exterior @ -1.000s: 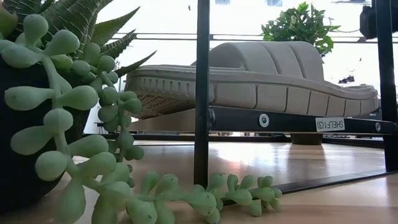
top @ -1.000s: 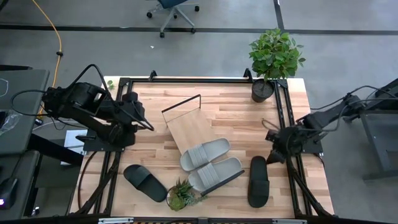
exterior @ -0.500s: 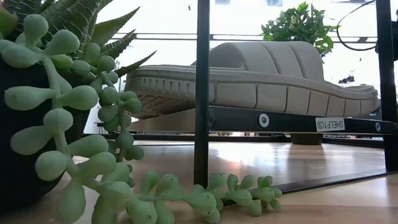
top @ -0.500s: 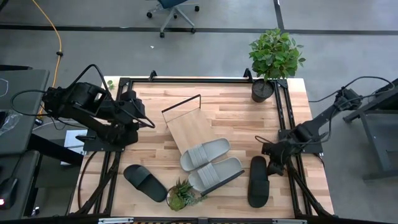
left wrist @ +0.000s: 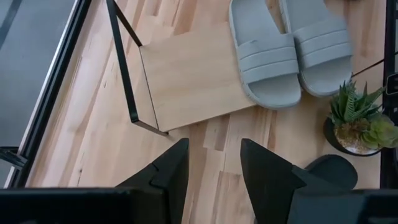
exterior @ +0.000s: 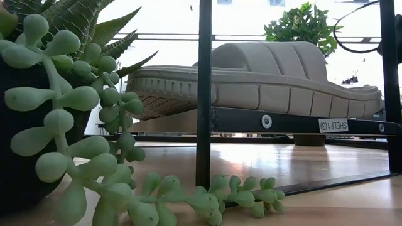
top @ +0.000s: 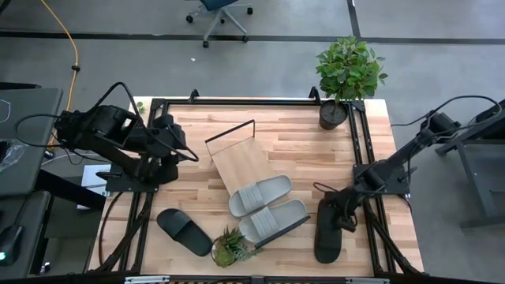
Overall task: Pick and place slides into the shelf
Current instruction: Put the right black slipper on the shelf
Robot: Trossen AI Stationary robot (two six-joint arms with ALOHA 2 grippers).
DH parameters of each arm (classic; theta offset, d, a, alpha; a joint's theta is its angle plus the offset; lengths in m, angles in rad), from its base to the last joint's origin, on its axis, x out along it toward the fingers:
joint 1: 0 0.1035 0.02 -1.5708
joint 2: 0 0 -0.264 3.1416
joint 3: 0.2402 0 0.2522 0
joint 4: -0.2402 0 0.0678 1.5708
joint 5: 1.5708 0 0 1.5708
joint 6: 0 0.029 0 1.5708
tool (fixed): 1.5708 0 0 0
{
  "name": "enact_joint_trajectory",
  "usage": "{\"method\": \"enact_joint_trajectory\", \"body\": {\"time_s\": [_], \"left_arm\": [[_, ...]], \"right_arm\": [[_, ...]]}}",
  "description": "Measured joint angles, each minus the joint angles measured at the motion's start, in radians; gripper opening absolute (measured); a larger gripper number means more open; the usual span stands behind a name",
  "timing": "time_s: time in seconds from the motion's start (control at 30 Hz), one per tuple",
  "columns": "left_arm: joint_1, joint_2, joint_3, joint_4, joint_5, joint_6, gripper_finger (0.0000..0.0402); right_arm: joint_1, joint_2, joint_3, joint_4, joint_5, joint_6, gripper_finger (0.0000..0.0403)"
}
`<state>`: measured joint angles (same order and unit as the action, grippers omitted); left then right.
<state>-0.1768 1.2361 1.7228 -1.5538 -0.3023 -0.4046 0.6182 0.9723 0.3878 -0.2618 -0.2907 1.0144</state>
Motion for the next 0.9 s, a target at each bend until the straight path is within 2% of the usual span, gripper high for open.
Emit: {"method": "enact_joint_trajectory", "body": {"time_s": [0.4,0.6,0.73,0.9], "left_arm": [[0.0,0.035,0.0,0.018,0.008,0.015,0.0133],[0.0,0.045,0.0,0.016,0.023,0.031,0.0133],[0.0,0.045,0.0,0.015,0.023,0.038,0.0133],[0.0,0.046,0.0,0.011,0.023,0.04,0.0133]], "right_arm": [[0.023,0.179,0.0,0.175,-0.103,-0.046,0.0163],[0.056,0.24,0.001,0.26,-0.106,-0.022,0.0156],[0.065,0.246,0.001,0.271,-0.1,-0.02,0.0132],[0.066,0.246,0.001,0.274,-0.101,-0.017,0.0081]]}}
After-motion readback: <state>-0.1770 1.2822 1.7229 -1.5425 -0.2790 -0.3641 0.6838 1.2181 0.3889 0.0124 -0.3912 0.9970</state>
